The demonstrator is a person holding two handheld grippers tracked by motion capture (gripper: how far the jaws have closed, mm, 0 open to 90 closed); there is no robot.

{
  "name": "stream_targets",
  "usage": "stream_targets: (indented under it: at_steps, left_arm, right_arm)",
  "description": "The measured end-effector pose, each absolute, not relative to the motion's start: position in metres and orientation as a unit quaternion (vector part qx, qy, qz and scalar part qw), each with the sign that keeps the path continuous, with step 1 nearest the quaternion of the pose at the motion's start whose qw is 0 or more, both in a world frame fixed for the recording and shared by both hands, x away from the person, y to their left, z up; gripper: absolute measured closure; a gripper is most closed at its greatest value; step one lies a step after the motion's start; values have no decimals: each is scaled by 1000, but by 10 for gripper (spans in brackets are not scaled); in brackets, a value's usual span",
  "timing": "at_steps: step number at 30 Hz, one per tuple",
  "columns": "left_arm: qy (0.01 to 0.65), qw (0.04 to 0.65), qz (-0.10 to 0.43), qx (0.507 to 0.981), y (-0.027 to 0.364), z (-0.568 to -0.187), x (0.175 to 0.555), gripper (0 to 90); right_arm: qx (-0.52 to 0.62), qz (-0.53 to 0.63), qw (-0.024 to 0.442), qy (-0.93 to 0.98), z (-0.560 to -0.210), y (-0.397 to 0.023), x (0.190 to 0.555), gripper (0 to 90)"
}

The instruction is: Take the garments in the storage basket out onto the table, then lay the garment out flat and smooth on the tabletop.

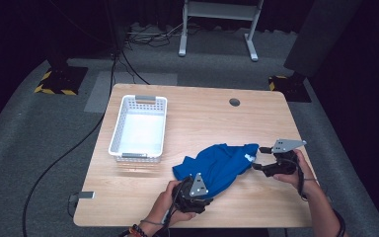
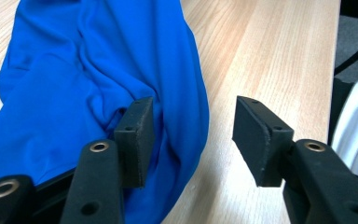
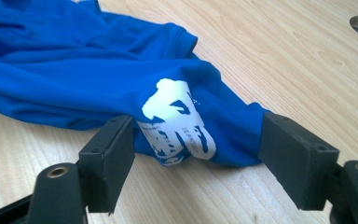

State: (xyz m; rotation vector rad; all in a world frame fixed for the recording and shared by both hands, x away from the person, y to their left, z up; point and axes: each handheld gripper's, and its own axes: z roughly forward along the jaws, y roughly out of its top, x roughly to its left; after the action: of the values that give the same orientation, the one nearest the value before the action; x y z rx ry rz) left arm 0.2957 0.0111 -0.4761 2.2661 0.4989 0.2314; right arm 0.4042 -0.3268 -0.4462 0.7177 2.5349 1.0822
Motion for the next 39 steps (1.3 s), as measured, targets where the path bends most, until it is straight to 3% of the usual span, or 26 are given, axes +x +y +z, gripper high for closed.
stream_targets:
  at_steps: [4,9,20,28,39]
  left_arm:
    - [195,385,93,897,0,-478,301,451]
    - [206,378,92,898,-8,-485,309,399]
    - [208,360,91,905,-6,-500,319,380]
    - [209,355,85,907,3,-499,317,381]
    - [228,375,79,895,11,-497,316,272]
  right_arm:
    - [275,397,150,863,-442,-336,409,305]
    - [343,343,215,848,-453,-333,432,339]
    - [364,301,196,859,-491,-322,461,322]
    - [398,275,216,848,-488,-337,461,326]
    - [399,248,211,857,-483,-346,449,289]
